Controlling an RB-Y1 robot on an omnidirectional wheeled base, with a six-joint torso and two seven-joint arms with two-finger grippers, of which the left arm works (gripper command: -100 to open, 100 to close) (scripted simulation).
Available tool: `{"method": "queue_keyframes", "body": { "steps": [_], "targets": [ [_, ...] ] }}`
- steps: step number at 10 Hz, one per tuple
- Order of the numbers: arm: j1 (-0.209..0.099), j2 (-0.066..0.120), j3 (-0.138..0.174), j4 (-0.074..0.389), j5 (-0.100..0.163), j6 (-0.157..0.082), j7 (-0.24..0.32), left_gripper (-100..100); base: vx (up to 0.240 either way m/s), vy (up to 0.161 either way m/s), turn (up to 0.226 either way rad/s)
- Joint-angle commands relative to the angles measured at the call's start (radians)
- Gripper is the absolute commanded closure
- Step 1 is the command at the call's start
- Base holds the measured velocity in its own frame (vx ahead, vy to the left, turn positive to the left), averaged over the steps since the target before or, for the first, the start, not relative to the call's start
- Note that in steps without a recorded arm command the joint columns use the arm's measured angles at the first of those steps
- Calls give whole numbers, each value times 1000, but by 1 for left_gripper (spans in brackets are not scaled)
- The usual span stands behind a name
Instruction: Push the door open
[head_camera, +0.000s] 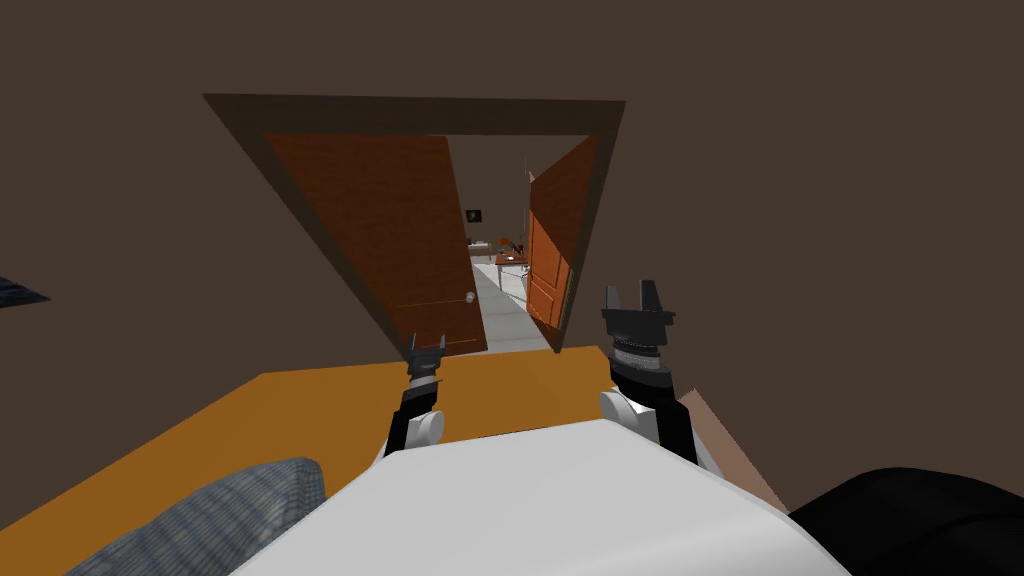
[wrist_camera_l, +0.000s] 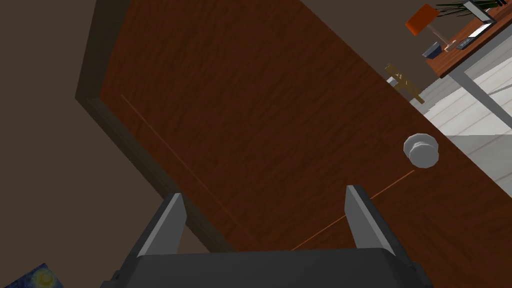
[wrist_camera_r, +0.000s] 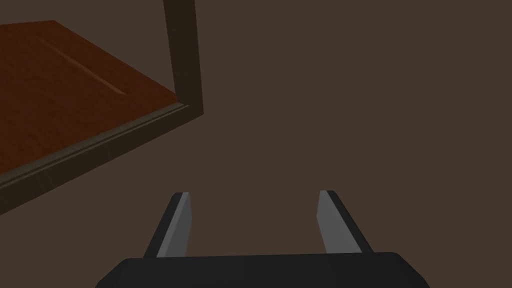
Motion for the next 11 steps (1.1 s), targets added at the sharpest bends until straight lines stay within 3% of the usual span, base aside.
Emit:
{"method": "queue_keyframes", "body": {
  "steps": [1, 11],
  "targets": [
    [-14, 1, -2, 38, 17, -14, 23, -100, 73, 83, -119],
    [-86, -7, -23, 267, 127, -98, 165, -100, 80, 82, -134]
  ]
}}
